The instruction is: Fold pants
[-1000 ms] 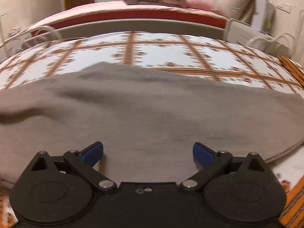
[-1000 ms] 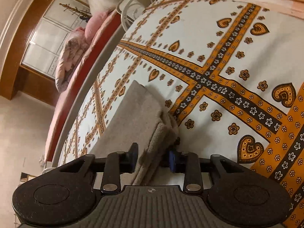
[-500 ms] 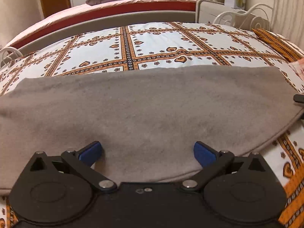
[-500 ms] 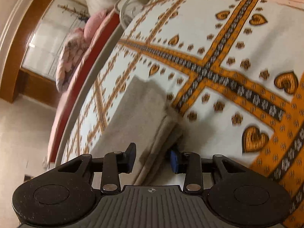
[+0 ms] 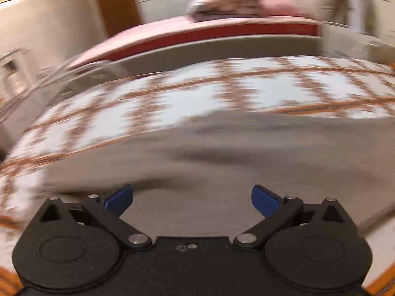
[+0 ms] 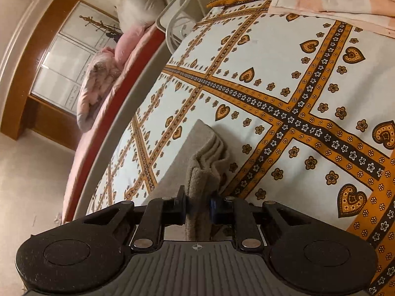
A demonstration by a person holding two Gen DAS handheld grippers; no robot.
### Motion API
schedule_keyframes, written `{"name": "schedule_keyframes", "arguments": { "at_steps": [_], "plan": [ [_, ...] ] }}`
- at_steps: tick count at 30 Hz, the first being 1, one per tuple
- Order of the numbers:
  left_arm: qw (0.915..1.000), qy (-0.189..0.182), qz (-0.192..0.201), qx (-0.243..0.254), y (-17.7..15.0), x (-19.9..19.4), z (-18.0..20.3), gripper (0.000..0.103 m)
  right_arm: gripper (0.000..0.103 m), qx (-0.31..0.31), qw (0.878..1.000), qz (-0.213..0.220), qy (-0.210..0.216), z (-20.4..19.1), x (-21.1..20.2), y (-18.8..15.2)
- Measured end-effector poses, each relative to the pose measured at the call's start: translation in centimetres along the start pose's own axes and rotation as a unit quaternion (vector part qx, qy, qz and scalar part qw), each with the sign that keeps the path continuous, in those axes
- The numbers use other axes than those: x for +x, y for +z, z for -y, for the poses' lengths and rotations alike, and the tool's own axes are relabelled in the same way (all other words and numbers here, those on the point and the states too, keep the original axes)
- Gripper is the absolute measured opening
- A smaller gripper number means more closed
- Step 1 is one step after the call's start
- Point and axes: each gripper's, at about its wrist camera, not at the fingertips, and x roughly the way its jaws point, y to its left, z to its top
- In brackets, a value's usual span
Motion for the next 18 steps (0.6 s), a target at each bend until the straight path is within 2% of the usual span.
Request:
{"name": "schedule_keyframes", "arguments": {
  "at_steps": [4, 6, 9, 13, 18],
  "plan": [
    [0.9965, 0.033, -0.013, -0.076, -1.3, 0.4, -7.9, 0.097, 0.018, -0.031, 0.999, 0.016, 0.024, -3.2, -0.7, -0.9],
    [0.9920, 0.029, -0.019, -0.121, -2.0, 0.7, -10.8, 0.097, 0.018, -0.050, 0.998, 0.018, 0.046, -5.7, -0.8, -1.9],
    [0.9868, 0.030, -0.015, -0.158, -2.6, 0.4, -13.5, 0.097, 0.018, -0.092, 0.993, 0.015, 0.071, -11.2, 0.0, -4.7],
    [0.9824, 0.037, -0.010, -0.183, -3.7, -0.2, -16.1, 0.097, 0.018, -0.145, 0.983, -0.012, 0.112, -18.6, 2.6, -10.0],
    [0.9735, 0.042, -0.013, -0.224, -5.3, -0.3, -19.3, 0.097, 0.018, -0.220, 0.961, -0.081, 0.149, -26.2, 7.3, -19.2]
  ]
}}
